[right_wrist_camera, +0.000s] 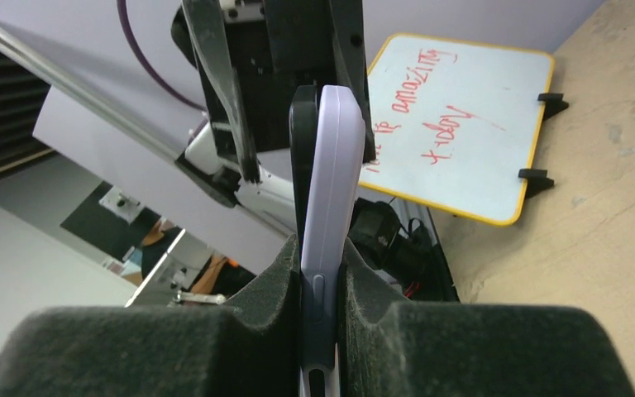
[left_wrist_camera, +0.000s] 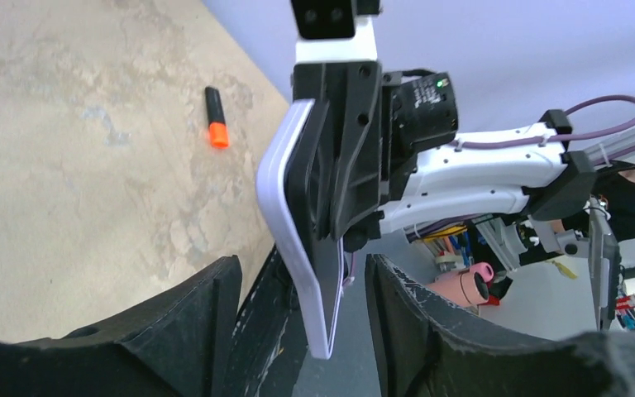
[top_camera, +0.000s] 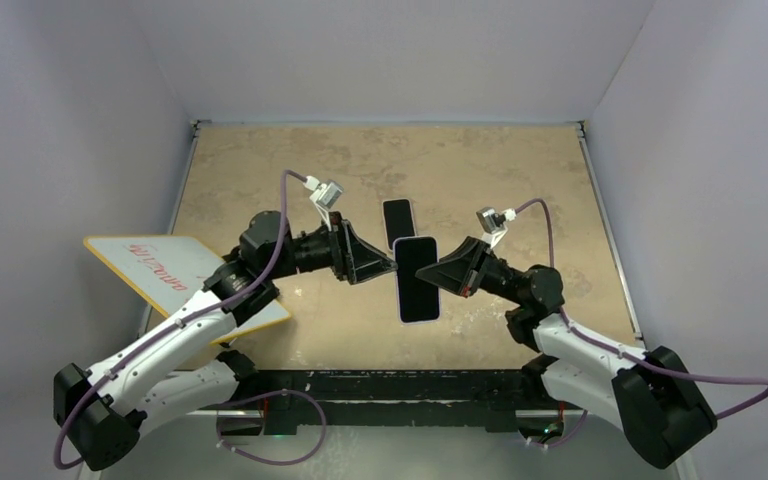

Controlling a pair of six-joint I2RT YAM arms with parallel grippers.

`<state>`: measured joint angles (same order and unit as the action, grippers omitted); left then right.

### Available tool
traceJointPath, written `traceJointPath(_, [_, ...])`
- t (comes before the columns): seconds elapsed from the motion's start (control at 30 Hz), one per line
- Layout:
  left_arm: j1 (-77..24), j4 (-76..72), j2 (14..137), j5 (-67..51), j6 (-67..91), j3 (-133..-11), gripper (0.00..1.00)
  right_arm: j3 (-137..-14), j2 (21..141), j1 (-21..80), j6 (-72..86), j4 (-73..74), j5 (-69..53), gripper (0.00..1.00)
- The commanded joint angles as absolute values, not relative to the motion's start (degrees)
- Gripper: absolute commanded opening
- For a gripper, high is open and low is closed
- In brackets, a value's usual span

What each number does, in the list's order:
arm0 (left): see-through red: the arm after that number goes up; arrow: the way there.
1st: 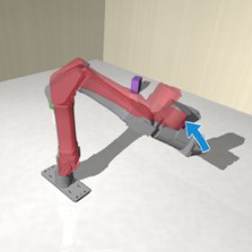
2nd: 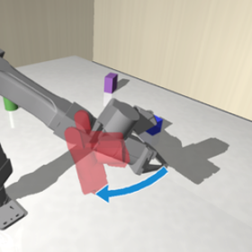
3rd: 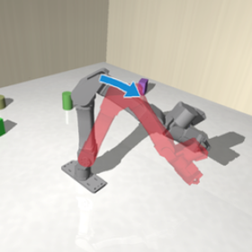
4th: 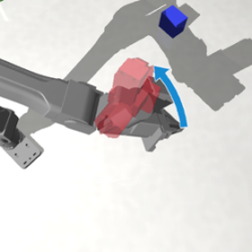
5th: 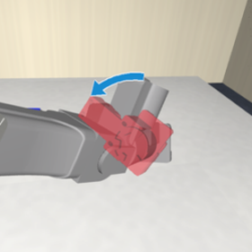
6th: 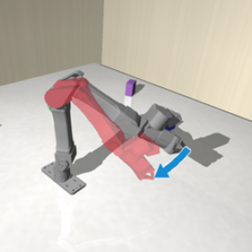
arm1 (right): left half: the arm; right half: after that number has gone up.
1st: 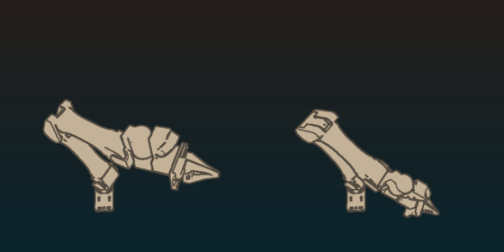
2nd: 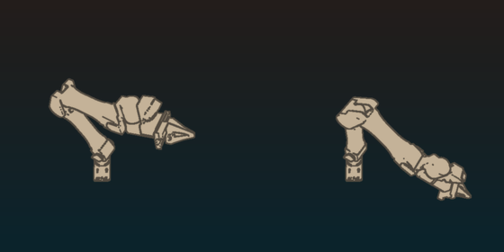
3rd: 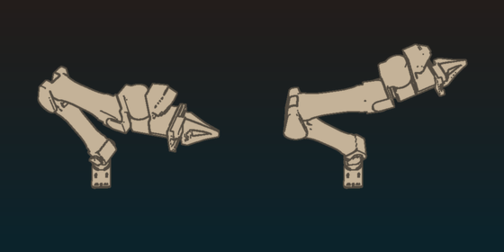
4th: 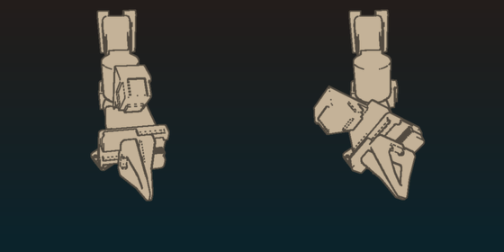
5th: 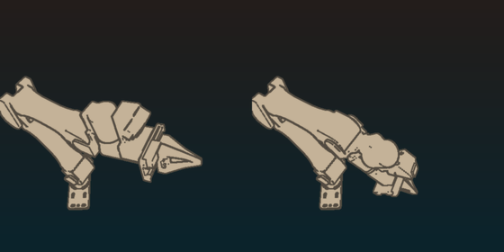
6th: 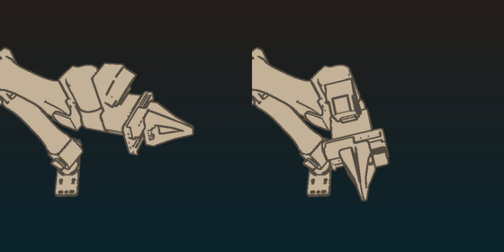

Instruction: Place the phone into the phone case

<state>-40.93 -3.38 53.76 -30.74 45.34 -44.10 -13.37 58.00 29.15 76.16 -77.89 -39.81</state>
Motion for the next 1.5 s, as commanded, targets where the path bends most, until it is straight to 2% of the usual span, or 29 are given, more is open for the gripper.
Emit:
traceJointPath(0.0, [-40.7, -7.9, 54.4, -30.4, 44.5, -47.5, 0.59, -16.4, 55.7, 29.2, 75.3, -84.2, -44.3, 0.08])
traceJointPath(0.3, [-40.6, -14.2, 58.8, -33.6, 48.6, -46.9, 0.58, -16.1, 55.8, 29.8, 74.8, -84.3, -44.7, 0.09])
traceJointPath(0.37, [-40.6, -16.4, 59.4, -34.5, 50.4, -46.4, 0.54, -16.1, 56.0, 29.8, 74.9, -84.5, -44.8, 0.09])
traceJointPath(0.4, [-40.6, -17.2, 59.6, -34.8, 51.0, -46.1, 0.47, -16.1, 56.1, 29.8, 74.8, -84.5, -44.8, 0.09])
traceJointPath(0.47, [-40.6, -18.5, 59.7, -35.3, 51.5, -45.8, 0.21, -16.2, 56.4, 29.8, 74.5, -84.1, -45.3, 0.12])
traceJointPath(0.5, [-40.5, -18.7, 59.6, -35.6, 51.2, -45.5, 0.11, -16.2, 56.4, 29.9, 74.2, -83.9, -45.4, 0.18])
traceJointPath(0.53, [-40.6, -19.3, 59.3, -35.9, 50.9, -45.2, 0.03, -16.1, 56.4, 29.9, 74.0, -83.8, -45.5, 0.23])
traceJointPath(0.57, [-40.5, -20.0, 58.9, -36.1, 50.7, -44.4, 0.0, -15.9, 56.3, 29.8, 73.9, -83.8, -45.2, 0.28])
traceJointPath(0.7, [-40.2, -20.4, 58.5, -38.5, 49.6, -43.9, 0.0, -15.7, 54.6, 29.9, 73.1, -81.2, -43.9, 0.52])
traceJointPath(0.77, [-40.2, -19.1, 58.8, -39.8, 47.8, -44.5, 0.0, -16.1, 53.5, 29.8, 72.3, -79.0, -42.8, 0.57])
traceJointPath(0.87, [-40.2, -15.0, 59.3, -40.6, 44.3, -46.1, 0.0, -17.0, 52.5, 29.8, 72.0, -75.0, -41.2, 0.57])
traceJointPath(1.0, [-40.2, -12.9, 59.2, -40.3, 42.2, -46.7, 0.0, -18.9, 52.4, 29.9, 71.7, -72.7, -39.3, 0.46])
traceJointPath(1.1, [-40.2, -12.2, 59.1, -39.9, 43.0, -46.8, 0.0, -19.6, 53.1, 29.8, 70.8, -72.8, -38.4, 0.23])
traceJointPath(1.17, [-40.1, -12.2, 59.3, -40.4, 44.2, -46.9, 0.15, -19.6, 53.5, 29.9, 69.6, -73.2, -38.3, 0.1])
traceJointPath(1.27, [-40.1, -13.8, 58.5, -41.2, 46.3, -46.3, 0.41, -20.1, 54.2, 29.8, 68.4, -76.2, -37.7, 0.02])
traceJointPath(1.33, [-40.1, -15.4, 57.9, -41.4, 47.6, -45.7, 0.47, -20.6, 54.8, 29.8, 68.3, -79.7, -37.7, 0.0])
traceJointPath(1.47, [-39.7, -18.6, 58.0, -42.7, 50.7, -45.1, 0.5, -21.8, 56.2, 29.8, 68.2, -82.8, -40.4, 0.0])
